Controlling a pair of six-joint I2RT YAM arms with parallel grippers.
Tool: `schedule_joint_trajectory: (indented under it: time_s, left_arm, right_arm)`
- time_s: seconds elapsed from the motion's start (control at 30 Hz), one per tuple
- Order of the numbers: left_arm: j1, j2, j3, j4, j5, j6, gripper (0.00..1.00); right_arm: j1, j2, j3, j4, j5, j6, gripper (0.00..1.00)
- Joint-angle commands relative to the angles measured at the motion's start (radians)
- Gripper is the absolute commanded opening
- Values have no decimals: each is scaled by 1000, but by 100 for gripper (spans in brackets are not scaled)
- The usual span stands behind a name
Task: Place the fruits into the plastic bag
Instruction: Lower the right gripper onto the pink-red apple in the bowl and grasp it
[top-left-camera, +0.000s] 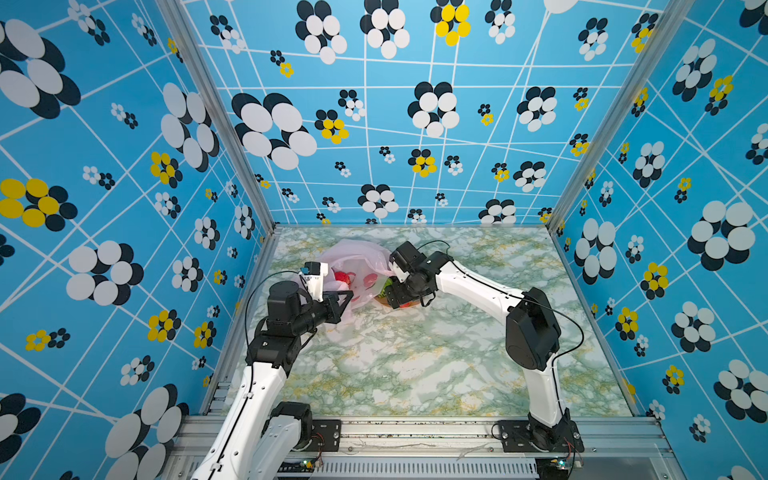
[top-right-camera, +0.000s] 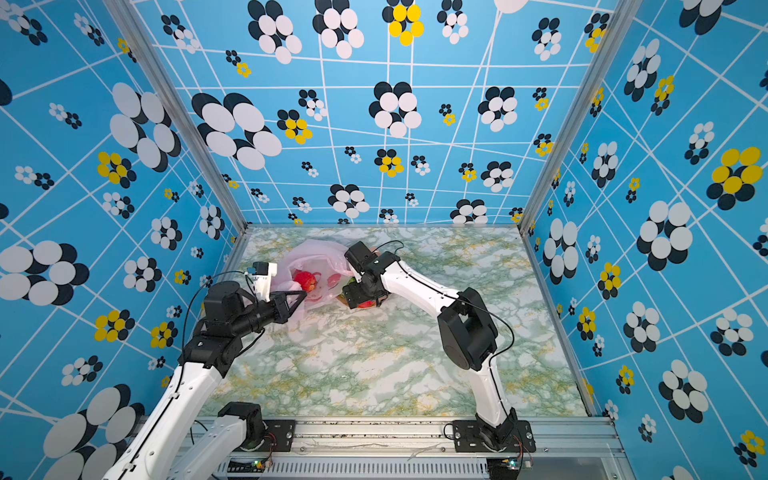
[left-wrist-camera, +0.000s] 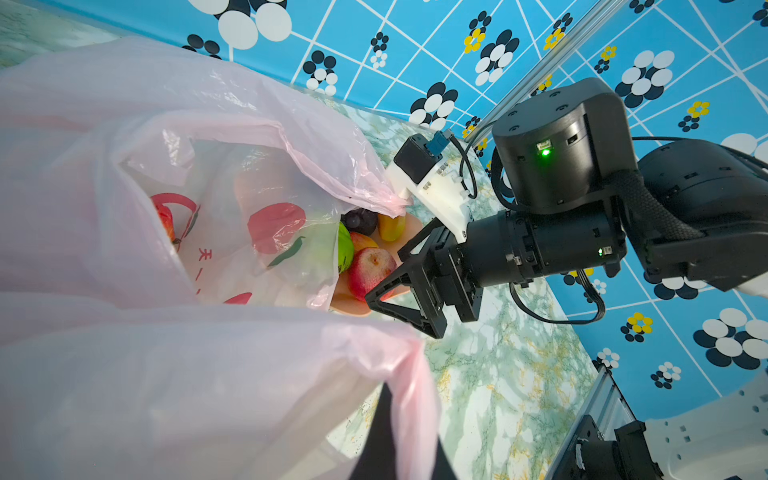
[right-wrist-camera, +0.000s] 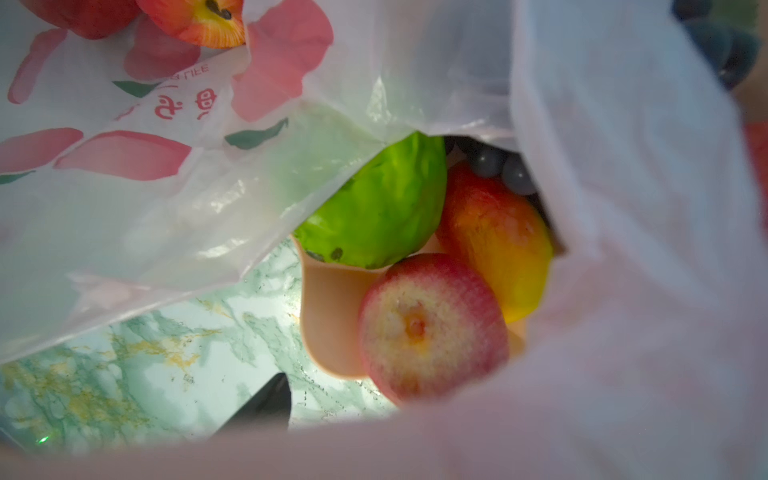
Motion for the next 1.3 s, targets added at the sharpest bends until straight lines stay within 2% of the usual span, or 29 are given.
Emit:
schedule_joint_trajectory:
  time_s: [0.0,0.3,0.47,0.67,0.8,0.9,1.07,1.27]
  left_arm:
    - [-9,-6,-6,-3,19,17,0]
    - [-9,-3,-7,-1,21,16,0]
    - [-8,0,-8,1,22,16,0]
    - [-8,-1,-7,0,23,15,0]
    - [-8,-5,-7,-1,22,17,0]
    - [-8,-5,-7,-3,22,18,0]
    - [-9,-6,-6,-3,21,18,0]
    - [-9,-7,-7,-5,21,18,0]
  right_arm:
    - [1,42,47,-55,26,-9,84]
    - [1,102,101,-86,34,-11,79]
    - [1,116,112,-95,32,-13,71]
    - [1,119,107,-101,49,-12,75]
    - [2,116,104,-102,55,-5,74]
    - [1,98,86,-81,67,0,71]
    - [1,87,64,-53,77,6,51]
    - [1,-2,19,-26,101,12,44]
